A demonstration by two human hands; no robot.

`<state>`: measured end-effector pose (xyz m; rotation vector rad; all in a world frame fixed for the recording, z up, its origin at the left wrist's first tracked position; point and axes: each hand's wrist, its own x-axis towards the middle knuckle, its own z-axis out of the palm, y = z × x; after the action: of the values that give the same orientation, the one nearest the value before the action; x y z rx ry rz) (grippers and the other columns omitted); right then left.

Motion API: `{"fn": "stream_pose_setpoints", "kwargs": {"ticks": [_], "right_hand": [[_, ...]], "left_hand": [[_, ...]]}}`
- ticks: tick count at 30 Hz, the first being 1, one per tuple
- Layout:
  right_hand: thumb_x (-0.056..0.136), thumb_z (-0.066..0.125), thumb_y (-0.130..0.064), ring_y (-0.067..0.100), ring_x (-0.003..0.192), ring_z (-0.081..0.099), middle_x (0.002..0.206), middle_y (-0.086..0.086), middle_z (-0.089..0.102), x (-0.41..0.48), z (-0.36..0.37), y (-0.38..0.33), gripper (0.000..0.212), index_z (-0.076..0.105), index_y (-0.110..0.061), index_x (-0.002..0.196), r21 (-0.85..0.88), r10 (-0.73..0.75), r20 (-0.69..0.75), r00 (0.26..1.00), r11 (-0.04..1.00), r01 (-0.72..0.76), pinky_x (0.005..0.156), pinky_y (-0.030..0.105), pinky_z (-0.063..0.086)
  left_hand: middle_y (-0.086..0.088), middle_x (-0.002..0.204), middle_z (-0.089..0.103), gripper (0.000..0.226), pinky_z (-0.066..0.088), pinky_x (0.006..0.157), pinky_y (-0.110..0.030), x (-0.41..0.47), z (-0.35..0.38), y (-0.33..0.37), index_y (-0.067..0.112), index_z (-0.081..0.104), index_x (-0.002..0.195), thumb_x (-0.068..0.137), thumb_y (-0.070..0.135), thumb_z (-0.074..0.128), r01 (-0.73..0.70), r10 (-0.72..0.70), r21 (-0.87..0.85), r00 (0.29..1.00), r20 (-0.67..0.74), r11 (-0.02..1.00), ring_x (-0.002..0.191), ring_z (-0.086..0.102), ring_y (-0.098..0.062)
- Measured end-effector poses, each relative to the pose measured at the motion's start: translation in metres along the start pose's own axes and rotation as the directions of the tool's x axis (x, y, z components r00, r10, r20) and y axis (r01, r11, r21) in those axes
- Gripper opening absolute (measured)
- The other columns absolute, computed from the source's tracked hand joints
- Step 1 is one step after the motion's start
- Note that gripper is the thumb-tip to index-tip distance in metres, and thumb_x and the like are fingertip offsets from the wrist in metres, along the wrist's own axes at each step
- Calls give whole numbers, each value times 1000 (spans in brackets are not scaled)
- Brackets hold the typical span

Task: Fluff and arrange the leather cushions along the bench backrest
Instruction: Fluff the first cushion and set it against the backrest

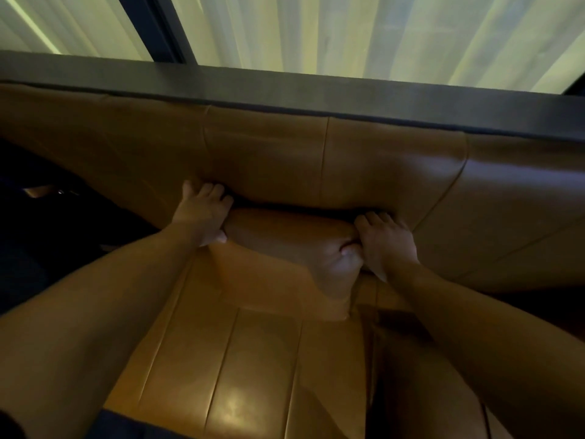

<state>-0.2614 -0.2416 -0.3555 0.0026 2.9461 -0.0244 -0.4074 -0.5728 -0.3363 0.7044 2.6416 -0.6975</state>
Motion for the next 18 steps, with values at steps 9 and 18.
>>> {"fn": "stream_pose_setpoints", "kwargs": {"ticks": [9,18], "right_hand": [[91,51,-71,35,133,49,144,10,52,-5,-13,-23,74,42,-17,141,-52,196,82,977,980,-192,106,52,41],[99,56,-38,36,135,47,151,13,47,-59,-25,15,66,28,-15,154,137,465,218,858,856,-499,106,51,38]], "left_hand": [[-13,142,49,61,37,109,-53,9,-3,9,20,40,147,94,26,68,63,-64,-77,998,0,995,133,49,-37],[-26,137,54,73,39,103,-63,-23,-14,116,0,54,137,73,34,63,-401,137,-329,787,-602,855,122,53,-48]]}}
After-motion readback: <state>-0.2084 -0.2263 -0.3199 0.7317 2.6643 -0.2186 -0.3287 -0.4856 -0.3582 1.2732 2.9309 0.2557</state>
